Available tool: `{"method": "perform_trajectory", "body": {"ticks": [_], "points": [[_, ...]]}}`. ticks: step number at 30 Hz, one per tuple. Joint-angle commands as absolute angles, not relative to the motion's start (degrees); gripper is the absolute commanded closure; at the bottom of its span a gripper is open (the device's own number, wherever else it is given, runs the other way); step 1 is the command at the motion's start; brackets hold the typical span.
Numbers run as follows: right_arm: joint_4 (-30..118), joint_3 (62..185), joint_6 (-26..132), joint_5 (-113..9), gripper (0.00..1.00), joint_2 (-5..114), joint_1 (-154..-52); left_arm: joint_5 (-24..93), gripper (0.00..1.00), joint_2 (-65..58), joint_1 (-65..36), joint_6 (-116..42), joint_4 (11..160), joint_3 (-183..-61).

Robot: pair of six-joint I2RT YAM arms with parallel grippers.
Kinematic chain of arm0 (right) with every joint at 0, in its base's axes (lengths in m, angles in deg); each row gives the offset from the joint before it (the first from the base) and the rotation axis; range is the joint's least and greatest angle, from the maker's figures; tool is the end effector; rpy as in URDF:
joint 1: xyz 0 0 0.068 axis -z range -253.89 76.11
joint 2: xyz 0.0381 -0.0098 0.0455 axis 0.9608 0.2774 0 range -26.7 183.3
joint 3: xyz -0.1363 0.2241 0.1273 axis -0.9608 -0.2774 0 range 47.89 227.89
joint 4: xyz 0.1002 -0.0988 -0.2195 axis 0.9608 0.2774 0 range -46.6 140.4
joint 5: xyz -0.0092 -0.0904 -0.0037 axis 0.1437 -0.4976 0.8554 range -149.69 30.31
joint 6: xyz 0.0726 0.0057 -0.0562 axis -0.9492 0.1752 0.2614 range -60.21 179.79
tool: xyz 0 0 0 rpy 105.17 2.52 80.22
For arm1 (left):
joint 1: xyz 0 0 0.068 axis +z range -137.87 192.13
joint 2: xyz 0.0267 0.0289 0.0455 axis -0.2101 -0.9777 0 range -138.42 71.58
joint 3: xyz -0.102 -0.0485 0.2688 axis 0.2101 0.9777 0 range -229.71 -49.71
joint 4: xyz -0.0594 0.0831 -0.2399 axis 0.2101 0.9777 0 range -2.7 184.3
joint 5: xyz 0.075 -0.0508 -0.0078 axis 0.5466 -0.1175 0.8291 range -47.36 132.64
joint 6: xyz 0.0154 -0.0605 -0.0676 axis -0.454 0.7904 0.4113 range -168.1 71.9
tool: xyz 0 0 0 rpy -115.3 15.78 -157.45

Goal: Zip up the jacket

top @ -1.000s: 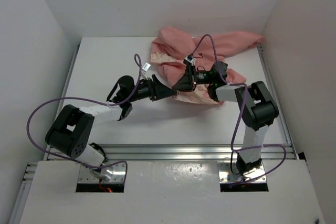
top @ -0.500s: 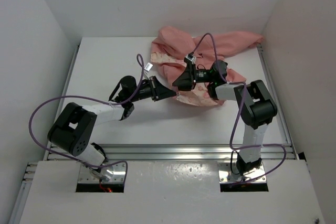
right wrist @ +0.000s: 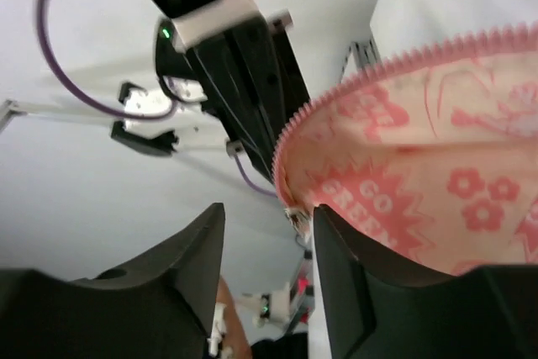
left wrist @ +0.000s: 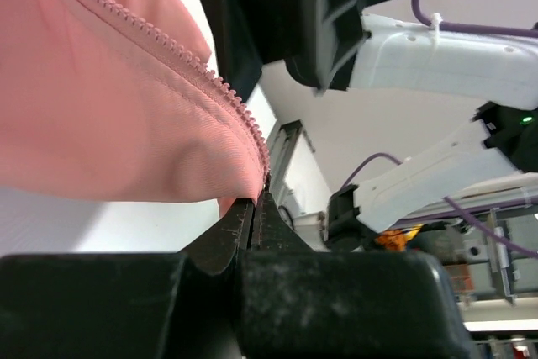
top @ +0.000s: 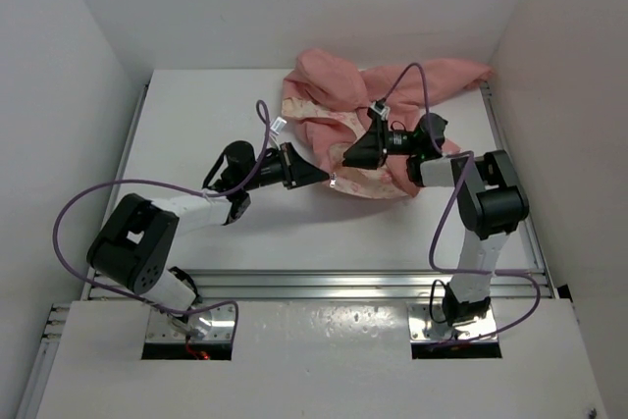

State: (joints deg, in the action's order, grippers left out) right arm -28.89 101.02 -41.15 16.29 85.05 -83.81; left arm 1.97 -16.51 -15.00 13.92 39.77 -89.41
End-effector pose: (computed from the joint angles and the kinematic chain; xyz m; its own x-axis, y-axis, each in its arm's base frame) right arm 0.3750 0.1470 0.2216 -0.9969 0.0672 -0.0406 -0.0443 -0.0543 0.9975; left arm 0.2908 -0.2096 0.2518 -0.8238 -0.3306 -0.4605 0.4226 0.1834 -0.8876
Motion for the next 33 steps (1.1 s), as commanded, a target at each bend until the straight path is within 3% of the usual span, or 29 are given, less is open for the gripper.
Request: {"method": "perform_trajectory", "body": {"ticks": [1, 2, 3, 4, 5, 6, 7, 10, 15, 18, 19, 21, 24, 25, 28, 33], "points": [[-30.93, 97.04, -32.29, 19.05, 0.57, 79.58, -84.88, 0.80, 1.00, -13.59, -15.56, 7.82, 41.23, -91.02], [-26.34, 96.50, -28.05, 19.06, 0.57, 76.78, -84.36, 0.80, 1.00, -12.54, -15.56, 6.58, 42.63, -91.02], [-12.20, 95.80, -15.65, 15.58, 0.57, 74.92, -83.22, 2.19, 1.00, -11.23, -15.56, 5.09, 44.13, -91.54], [18.65, 95.62, -6.22, 12.76, 0.57, 67.68, -81.82, 2.82, 1.00, -10.52, -15.56, 3.25, 48.84, -91.54], [37.58, 100.75, 30.94, 8.81, 0.57, 65.78, -81.72, 3.43, 1.00, -9.99, -15.56, -0.08, 51.24, -92.24], [74.32, 109.77, 39.84, 3.99, 0.57, 64.89, -82.06, 4.57, 1.00, -8.68, -15.56, -1.33, 52.74, -92.25], [76.86, 112.47, 44.37, -4.24, 0.57, 64.80, -83.03, 5.10, 1.00, -8.05, -15.56, -2.38, 55.19, -92.25], [77.82, 111.96, 41.94, -7.22, 0.50, 61.11, -79.80, 7.99, 1.00, -5.60, -15.56, -6.95, 58.89, -91.72], [82.95, 108.91, 62.47, -21.26, 0.41, 54.36, -79.34, 15.21, 1.00, -2.17, -16.08, -15.21, 68.83, -91.72], [84.62, 106.00, 71.38, -27.43, 0.44, 54.51, -78.99, 16.44, 1.00, -2.16, -16.08, -16.98, 71.48, -91.72], [84.97, 104.34, 74.35, -28.05, 0.50, 54.95, -78.56, 16.44, 1.00, -2.16, -16.08, -17.77, 72.00, -91.72], [86.72, 104.32, 72.73, -27.97, 0.55, 57.74, -75.05, 17.15, 1.00, -1.64, -16.08, -18.30, 72.00, -91.19], [88.32, 105.29, 65.80, -20.62, 0.55, 61.45, -68.21, 18.64, 1.00, -1.63, -16.08, -18.30, 71.39, -90.06], [87.70, 104.77, 62.29, -19.63, 0.50, 62.85, -66.01, 18.64, 1.00, -1.63, -16.08, -18.82, 71.39, -90.05], [80.77, 99.77, 53.76, -19.17, 0.48, 59.81, -63.88, 19.17, 1.00, -1.63, -16.08, -18.83, 70.34, -90.05], [76.34, 99.38, 55.12, -25.23, 0.39, 57.58, -65.89, 19.17, 1.00, -2.77, -16.08, -18.30, 70.33, -90.05]]}}
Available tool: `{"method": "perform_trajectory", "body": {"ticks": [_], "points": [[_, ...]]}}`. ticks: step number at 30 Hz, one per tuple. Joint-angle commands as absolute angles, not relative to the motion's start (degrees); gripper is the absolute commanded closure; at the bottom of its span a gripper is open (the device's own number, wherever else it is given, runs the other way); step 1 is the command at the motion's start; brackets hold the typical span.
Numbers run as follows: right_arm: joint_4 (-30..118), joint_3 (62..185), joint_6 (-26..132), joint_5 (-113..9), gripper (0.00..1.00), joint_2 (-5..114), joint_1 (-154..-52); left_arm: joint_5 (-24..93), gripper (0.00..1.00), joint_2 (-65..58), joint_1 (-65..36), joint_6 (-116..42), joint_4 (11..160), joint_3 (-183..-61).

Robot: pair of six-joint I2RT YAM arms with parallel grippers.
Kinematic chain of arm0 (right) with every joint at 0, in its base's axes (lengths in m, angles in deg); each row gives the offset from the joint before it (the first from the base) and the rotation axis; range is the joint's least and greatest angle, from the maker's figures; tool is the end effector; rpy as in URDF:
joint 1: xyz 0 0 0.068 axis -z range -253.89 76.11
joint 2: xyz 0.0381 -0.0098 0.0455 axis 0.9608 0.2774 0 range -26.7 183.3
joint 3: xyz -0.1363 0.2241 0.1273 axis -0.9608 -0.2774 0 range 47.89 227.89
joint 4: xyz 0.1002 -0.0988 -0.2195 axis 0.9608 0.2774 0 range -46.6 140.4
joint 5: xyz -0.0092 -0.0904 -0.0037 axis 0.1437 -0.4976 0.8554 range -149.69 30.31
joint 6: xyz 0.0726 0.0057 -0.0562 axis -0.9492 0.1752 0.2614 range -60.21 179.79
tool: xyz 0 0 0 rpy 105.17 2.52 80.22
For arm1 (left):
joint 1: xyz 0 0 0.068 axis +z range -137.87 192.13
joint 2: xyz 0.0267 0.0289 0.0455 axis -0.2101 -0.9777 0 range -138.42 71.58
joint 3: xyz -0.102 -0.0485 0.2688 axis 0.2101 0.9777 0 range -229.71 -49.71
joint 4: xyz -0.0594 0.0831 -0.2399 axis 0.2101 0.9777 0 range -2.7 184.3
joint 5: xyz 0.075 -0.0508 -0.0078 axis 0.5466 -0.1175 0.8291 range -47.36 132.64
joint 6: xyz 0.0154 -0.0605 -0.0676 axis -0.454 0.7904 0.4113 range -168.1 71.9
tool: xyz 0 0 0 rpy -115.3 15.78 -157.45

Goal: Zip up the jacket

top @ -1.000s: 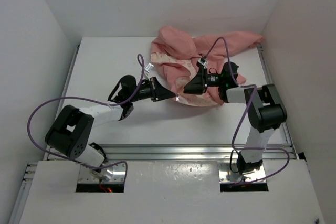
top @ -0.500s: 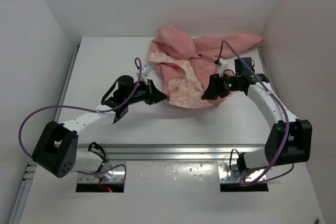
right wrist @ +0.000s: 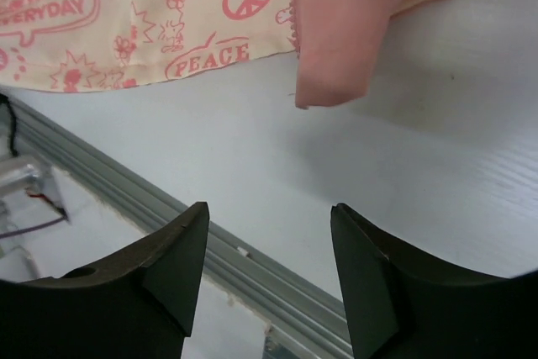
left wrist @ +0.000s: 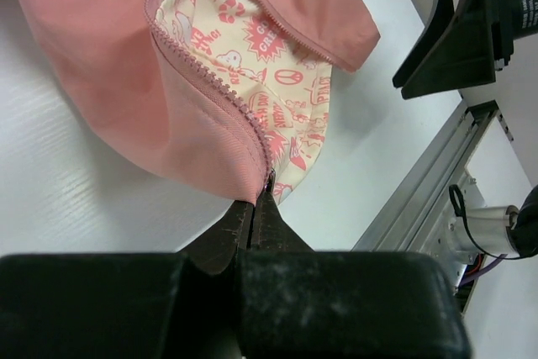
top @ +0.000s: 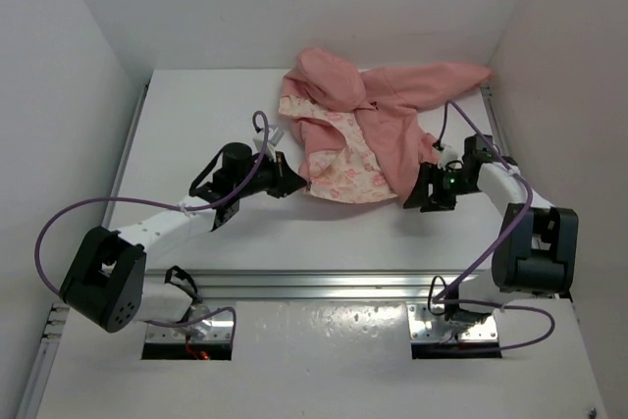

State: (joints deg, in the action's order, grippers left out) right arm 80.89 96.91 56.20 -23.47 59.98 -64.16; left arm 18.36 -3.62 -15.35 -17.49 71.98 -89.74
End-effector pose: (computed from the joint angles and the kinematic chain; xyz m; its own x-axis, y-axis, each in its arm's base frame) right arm 0.2740 0.0026 0.1587 -0.9516 0.2146 -0.2200 0.0469 0.8089 0.5861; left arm 0.2703 -0.1789 0.2451 -0.6481 -0.1860 -0.7385 0.5040 0.6222 -0.5990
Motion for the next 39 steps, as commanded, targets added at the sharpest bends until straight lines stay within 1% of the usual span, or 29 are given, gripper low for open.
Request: {"method": "perform_trajectory", "body": {"ticks": [1, 2, 3, 5, 7, 9, 10, 13, 14, 17, 21, 23, 27, 28, 29, 34, 39], "points": [[78.97, 100.96, 58.27, -28.20, 0.39, 58.29, -67.38, 19.17, 1.00, -3.38, -16.08, -18.30, 70.33, -90.57], [81.69, 105.94, 59.34, -29.10, 0.39, 59.77, -68.70, 19.17, 1.00, -3.39, -16.08, -18.30, 70.33, -90.58], [83.28, 107.90, 63.62, -29.89, 0.38, 61.79, -69.32, 19.17, 1.00, -3.39, -16.08, -18.30, 70.33, -90.58], [88.12, 112.92, 67.43, -33.23, 0.34, 64.95, -71.16, 19.17, 1.00, -4.01, -16.08, -18.30, 70.33, -90.58], [90.93, 118.62, 71.03, -36.73, 0.26, 66.37, -72.91, 19.17, 1.00, -4.01, -16.61, -18.30, 70.33, -90.58], [92.61, 122.32, 74.36, -40.42, 0.20, 68.31, -73.45, 19.17, 1.00, -4.01, -16.61, -18.30, 70.85, -90.58], [93.75, 122.86, 74.91, -41.66, 0.18, 68.83, -75.72, 19.17, 1.00, -4.01, -16.61, -18.30, 70.86, -90.58], [96.38, 126.02, 76.93, -46.67, 0.15, 72.60, -77.58, 19.70, 1.00, -4.01, -16.61, -18.83, 71.38, -90.58], [97.53, 129.34, 77.45, -46.95, 0.14, 74.71, -77.85, 19.70, 1.00, -4.01, -16.61, -18.83, 71.39, -90.58], [104.46, 133.74, 78.43, -46.60, 0.14, 80.07, -77.76, 19.70, 1.00, -4.01, -16.61, -18.83, 71.39, -91.19], [105.10, 136.40, 77.64, -46.95, 0.15, 84.82, -77.50, 20.22, 1.00, -4.53, -16.61, -18.83, 71.39, -91.71], [106.15, 136.84, 77.81, -47.13, 0.19, 86.58, -77.50, 20.22, 1.00, -4.53, -16.61, -18.83, 71.39, -91.72], [107.12, 138.07, 78.86, -46.34, 0.31, 88.96, -77.58, 20.22, 1.00, -5.06, -16.61, -18.83, 71.39, -92.25], [107.47, 138.16, 79.39, -46.33, 0.38, 89.66, -77.67, 20.75, 1.00, -5.06, -16.61, -18.83, 71.39, -92.25], [107.64, 138.42, 80.09, -46.33, 0.41, 90.02, -77.76, 20.75, 1.00, -5.58, -16.61, -18.83, 71.39, -92.25], [111.51, 141.32, 82.99, -45.54, 0.50, 92.74, -78.38, 20.75, 1.00, -6.20, -16.61, -18.83, 71.39, -92.25], [112.92, 142.64, 84.40, -45.98, 0.50, 94.32, -78.82, 20.75, 1.00, -6.73, -16.61, -18.83, 71.39, -92.25]]}}
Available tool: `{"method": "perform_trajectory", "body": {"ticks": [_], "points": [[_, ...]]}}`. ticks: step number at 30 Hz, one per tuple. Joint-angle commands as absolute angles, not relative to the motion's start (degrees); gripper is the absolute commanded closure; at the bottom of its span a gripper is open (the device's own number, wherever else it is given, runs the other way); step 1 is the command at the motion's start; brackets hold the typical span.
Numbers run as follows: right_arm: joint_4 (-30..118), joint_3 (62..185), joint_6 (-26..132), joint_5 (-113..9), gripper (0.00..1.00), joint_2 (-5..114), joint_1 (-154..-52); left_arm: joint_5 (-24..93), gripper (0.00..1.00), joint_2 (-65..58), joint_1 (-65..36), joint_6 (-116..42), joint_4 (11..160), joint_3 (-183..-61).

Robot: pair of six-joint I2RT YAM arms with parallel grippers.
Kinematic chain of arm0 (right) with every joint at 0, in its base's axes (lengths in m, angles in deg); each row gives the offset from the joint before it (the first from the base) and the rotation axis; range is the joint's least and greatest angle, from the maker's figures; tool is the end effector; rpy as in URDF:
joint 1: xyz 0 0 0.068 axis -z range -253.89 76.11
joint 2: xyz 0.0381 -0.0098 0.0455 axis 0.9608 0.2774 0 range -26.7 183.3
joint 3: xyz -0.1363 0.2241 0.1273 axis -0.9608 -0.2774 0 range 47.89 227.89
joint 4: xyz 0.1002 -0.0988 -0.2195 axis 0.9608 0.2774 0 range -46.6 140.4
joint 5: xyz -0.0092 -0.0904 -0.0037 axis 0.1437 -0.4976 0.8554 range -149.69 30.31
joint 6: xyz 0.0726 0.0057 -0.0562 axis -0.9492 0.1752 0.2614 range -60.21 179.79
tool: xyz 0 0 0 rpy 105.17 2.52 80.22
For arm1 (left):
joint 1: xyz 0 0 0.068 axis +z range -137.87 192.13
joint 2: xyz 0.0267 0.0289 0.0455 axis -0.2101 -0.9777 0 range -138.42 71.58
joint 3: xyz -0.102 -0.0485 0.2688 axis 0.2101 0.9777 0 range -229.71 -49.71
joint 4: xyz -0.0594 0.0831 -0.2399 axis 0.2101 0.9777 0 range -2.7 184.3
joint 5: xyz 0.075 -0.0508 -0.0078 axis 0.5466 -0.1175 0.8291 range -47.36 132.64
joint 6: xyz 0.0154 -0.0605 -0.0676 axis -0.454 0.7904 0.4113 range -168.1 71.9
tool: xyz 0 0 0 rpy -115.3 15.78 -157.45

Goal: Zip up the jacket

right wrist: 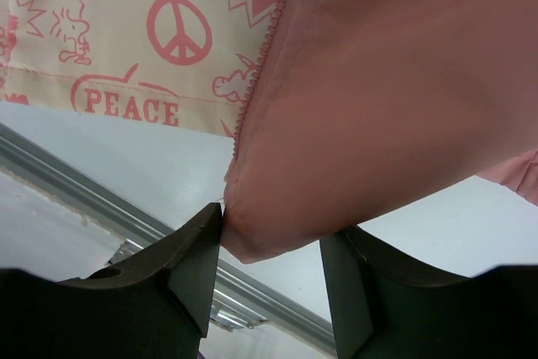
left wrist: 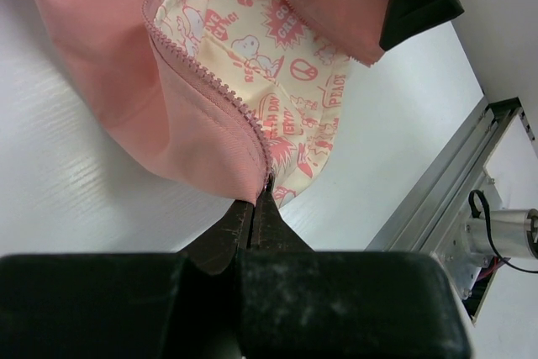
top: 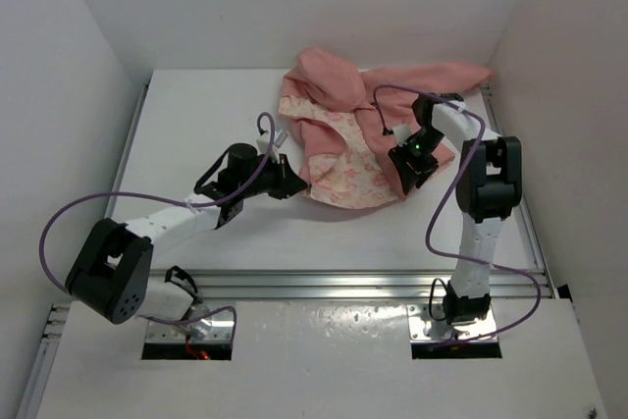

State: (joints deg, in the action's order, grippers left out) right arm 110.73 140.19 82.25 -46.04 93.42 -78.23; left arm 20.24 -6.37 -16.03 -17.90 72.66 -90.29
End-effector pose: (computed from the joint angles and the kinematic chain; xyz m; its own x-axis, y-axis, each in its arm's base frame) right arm 0.3897 0.0492 0.1440 -0.8978 -0.4403 -0.0069 -0.4277 0.8682 0.2516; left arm 0.2762 -0.1836 0.2319 -0.6697 -0.1690 -0.7232 0.4736 0.6529 -0.5911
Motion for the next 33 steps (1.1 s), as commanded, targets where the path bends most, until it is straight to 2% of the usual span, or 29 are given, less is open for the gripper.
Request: {"method": "perform_trajectory", "body": {"ticks": [1, 14, 18, 21, 22, 24, 28, 30, 32, 33], "points": [[112.92, 142.99, 84.32, -46.16, 0.50, 94.59, -78.90, 20.75, 1.00, -6.73, -16.61, -18.83, 71.39, -92.25], [113.89, 145.10, 85.19, -47.39, 0.50, 99.25, -81.36, 20.75, 1.00, -7.78, -16.61, -18.30, 71.39, -92.77], [112.92, 144.49, 84.84, -47.04, 0.61, 99.25, -81.45, 20.75, 1.00, -7.78, -16.61, -18.30, 71.91, -93.30], [112.57, 144.31, 85.02, -47.21, 0.75, 99.34, -81.10, 20.75, 1.00, -8.31, -16.61, -18.30, 71.91, -93.30], [112.57, 144.31, 85.02, -47.21, 0.87, 99.34, -81.10, 20.75, 1.00, -8.31, -16.61, -18.30, 71.91, -93.30], [112.57, 144.31, 85.46, -47.30, 0.98, 99.42, -80.93, 20.75, 1.00, -8.83, -16.61, -18.30, 71.91, -93.30], [114.24, 144.14, 86.16, -42.84, 1.00, 98.55, -80.49, 20.75, 1.00, -8.84, -16.61, -18.30, 70.87, -93.30], [113.80, 141.77, 85.72, -35.99, 1.00, 96.36, -79.44, 19.96, 1.00, -8.31, -16.61, -18.30, 69.81, -93.30], [108.54, 136.10, 84.50, -23.72, 1.00, 90.14, -78.29, 17.42, 1.00, -6.82, -16.61, -17.08, 66.92, -91.64], [106.79, 134.57, 82.32, -21.31, 1.00, 86.46, -77.94, 16.19, 1.00, -5.77, -16.61, -16.55, 65.77, -91.02]]}}
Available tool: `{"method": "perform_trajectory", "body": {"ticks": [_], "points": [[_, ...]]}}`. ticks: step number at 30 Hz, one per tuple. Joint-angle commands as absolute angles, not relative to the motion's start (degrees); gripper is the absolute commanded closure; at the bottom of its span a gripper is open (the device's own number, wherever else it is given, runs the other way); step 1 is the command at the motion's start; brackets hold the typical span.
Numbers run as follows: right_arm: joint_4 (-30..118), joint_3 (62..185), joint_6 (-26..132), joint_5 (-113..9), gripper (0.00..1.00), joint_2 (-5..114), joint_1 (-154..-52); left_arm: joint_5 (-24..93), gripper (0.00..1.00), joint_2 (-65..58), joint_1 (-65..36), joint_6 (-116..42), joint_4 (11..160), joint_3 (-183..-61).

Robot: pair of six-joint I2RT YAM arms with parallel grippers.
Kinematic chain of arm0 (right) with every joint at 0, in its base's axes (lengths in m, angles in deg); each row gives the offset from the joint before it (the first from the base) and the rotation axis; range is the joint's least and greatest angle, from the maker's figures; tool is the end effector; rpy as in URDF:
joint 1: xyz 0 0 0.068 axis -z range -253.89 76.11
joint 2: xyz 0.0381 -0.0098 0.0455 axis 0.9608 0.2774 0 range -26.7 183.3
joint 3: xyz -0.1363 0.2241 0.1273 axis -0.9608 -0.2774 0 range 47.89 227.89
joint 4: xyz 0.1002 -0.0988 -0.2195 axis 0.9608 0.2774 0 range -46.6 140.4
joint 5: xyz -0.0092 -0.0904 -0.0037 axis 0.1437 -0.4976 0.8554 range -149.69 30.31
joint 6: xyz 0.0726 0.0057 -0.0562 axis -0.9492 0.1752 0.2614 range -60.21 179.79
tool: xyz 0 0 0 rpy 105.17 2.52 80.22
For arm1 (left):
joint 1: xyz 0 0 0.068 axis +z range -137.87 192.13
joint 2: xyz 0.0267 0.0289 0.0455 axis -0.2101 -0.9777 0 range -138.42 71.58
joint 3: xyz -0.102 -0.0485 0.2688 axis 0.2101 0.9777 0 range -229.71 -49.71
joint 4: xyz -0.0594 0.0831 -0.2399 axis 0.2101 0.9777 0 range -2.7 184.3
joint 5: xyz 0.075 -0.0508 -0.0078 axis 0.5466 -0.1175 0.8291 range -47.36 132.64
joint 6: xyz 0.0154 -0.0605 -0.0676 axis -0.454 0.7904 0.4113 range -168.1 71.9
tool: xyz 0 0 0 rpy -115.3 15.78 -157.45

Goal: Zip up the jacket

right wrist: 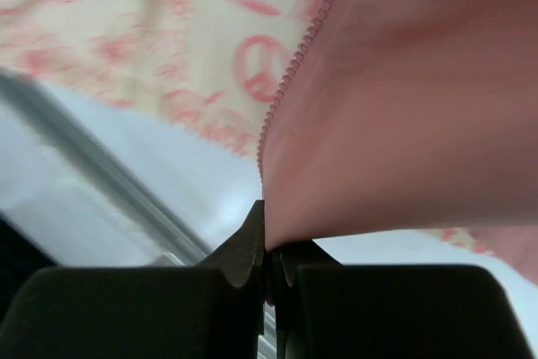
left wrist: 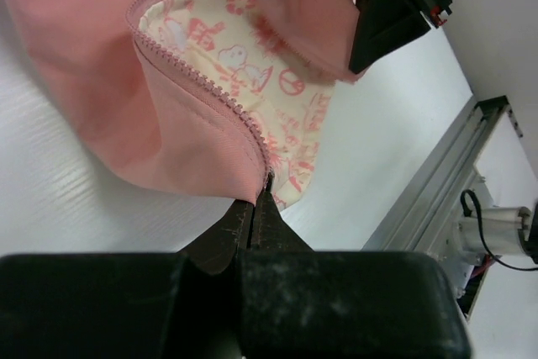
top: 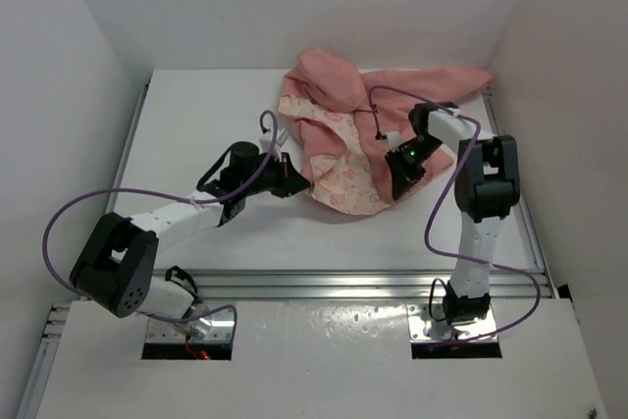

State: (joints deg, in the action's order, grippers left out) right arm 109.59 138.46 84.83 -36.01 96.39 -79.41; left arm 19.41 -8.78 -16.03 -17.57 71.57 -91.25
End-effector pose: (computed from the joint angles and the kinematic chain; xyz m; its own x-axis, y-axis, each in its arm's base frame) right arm 0.3852 0.0706 0.1222 -0.8798 -0.4743 -0.0308 -0.4413 0.7910 0.4239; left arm 0.2830 -0.1885 0.2277 -0.6805 -0.1651 -0.7139 0.4735 0.6444 -0.6005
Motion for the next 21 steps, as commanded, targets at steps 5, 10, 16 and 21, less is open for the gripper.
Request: {"method": "perform_trajectory", "body": {"ticks": [5, 10, 16, 21], "points": [[84.21, 123.67, 66.24, -4.69, 1.00, 76.24, -78.73, 12.23, 1.00, -4.27, -14.77, -13.48, 63.30, -88.56], [24.43, 102.50, 27.38, -0.71, 1.00, 62.53, -79.60, 10.21, 1.00, -3.82, -13.45, -1.65, 53.40, -85.75], [-5.13, 93.09, -2.89, -4.75, 1.00, 65.40, -82.42, 9.07, 1.00, -4.53, -14.59, 4.81, 43.97, -85.39], [-9.77, 92.89, -4.98, -7.40, 1.00, 67.43, -84.08, 6.89, 1.00, -5.58, -14.59, 4.64, 46.44, -86.71]]}}
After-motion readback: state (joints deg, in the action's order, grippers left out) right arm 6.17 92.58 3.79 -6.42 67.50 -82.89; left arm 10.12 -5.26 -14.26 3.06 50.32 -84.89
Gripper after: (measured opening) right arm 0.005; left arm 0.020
